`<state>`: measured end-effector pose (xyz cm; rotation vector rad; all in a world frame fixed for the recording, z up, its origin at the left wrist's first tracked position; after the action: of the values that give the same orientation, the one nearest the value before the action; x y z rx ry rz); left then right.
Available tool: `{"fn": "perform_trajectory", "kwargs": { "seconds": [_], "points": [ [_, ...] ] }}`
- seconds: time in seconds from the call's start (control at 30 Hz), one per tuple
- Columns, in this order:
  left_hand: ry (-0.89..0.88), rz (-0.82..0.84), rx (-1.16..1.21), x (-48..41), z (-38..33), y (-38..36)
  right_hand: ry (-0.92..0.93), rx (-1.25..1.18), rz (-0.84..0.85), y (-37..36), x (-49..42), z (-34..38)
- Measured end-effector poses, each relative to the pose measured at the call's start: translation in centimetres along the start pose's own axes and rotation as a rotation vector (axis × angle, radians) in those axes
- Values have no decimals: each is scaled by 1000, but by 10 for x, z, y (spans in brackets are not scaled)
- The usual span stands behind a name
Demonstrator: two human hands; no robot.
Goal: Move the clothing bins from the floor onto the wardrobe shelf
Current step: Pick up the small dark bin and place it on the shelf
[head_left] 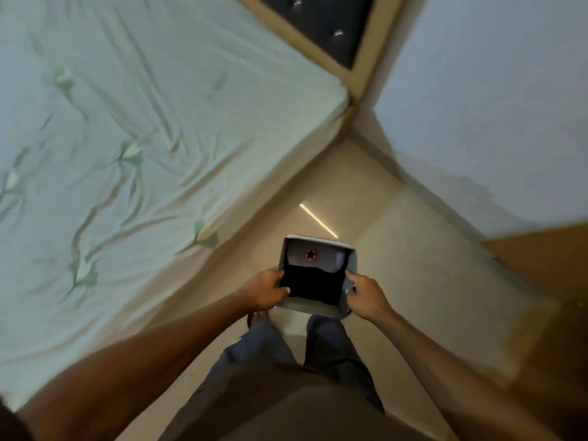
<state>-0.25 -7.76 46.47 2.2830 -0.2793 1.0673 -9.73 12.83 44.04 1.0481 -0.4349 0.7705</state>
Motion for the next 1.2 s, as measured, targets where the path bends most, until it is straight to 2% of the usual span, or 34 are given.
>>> {"fn": "perform_trajectory", "kwargs": {
  "seconds": [0.23, 0.43, 0.6, 0.8, 1.07, 1.2],
  "points": [
    [-245, 124, -310, -47, -188, -40, -211, -275, -274, 109, 52, -127],
    [-453, 141, -480, -82, -329, -72, -335, -410, -497, 192, 86, -211],
    [-658, 69, -629, -99, -454, -91, -439, -505, -749, 257, 124, -265],
    [-914, 119, -731, -105, -595, -145, -626, -566, -999, 317, 180, -327],
    [-1254, 349, -772, -68, -748, -250, -855, -605, -1322, 374, 281, -395],
    [-1295, 482, -754, -43, -810, -310, -903, -599, -1461, 407, 334, -426]
  ]
}}
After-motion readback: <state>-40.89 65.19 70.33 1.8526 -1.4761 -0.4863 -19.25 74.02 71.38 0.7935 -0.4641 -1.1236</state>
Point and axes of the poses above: each hand's wrist, its own x-axis away from the middle knuckle, its own y-axis out of the back of the hand, z = x × y, the point moved 8 cm from there along -x, towards the middle knuckle, and after that the axes turned 3 degrees about -z, right-handed, at the moved point
